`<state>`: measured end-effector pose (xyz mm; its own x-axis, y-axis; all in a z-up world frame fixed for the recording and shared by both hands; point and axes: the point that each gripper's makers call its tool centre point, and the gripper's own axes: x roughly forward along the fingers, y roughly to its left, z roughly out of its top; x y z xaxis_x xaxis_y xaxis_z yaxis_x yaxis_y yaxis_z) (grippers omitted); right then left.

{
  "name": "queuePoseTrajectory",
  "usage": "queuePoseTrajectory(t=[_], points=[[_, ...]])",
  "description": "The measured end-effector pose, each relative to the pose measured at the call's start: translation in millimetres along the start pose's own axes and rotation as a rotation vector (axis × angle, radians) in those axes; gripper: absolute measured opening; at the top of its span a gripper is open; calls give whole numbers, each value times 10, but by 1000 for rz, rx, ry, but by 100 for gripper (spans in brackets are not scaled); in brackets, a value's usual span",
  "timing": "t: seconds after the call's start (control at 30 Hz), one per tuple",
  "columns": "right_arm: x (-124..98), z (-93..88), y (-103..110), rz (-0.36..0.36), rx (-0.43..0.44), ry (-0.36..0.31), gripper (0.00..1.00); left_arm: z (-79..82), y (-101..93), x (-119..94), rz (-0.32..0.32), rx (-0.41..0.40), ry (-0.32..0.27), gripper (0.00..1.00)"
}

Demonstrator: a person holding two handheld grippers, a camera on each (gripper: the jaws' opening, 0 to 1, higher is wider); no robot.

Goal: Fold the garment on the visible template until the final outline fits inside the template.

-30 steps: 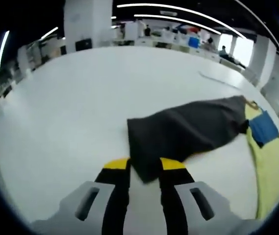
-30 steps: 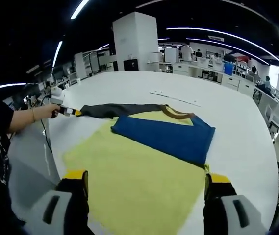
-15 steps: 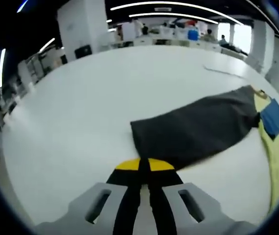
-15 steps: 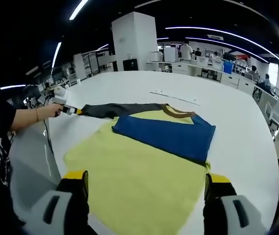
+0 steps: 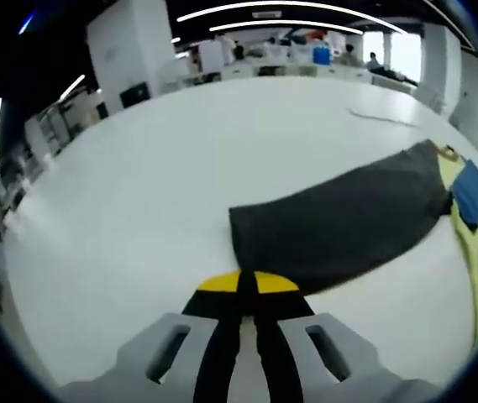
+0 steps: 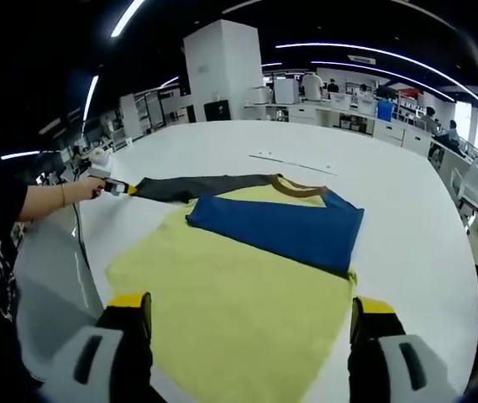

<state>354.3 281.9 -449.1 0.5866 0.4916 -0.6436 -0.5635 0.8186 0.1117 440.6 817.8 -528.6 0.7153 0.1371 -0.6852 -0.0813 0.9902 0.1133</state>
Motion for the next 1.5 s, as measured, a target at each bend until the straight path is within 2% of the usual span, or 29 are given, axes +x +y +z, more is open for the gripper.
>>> queuePoseTrajectory(t=[0.3, 0.7, 0.83, 0.97, 1.2, 1.3, 1.5], points=[[-5, -5, -15, -3, 11, -7, 99, 61, -26, -88, -1, 3, -17, 1], [-3, 6, -7, 0, 10, -11, 99, 384, -187, -261, -41, 37, -93, 1], [-18, 13, 8, 2, 10, -17, 99, 506, -292, -302, -63, 49, -118, 1], [-37, 5, 12, 0, 11, -23, 99, 563, -386, -311, -81, 47, -112, 1], [-63, -2, 35, 4, 13, -35, 99, 772, -634, -356, -129, 72, -155, 1], [-70, -7, 31, 1, 16, -37, 99, 816, -737, -339, -141, 86, -142, 1], [-89, -10, 32, 0, 16, -42, 99, 965, -954, -367, -176, 116, -166, 1]])
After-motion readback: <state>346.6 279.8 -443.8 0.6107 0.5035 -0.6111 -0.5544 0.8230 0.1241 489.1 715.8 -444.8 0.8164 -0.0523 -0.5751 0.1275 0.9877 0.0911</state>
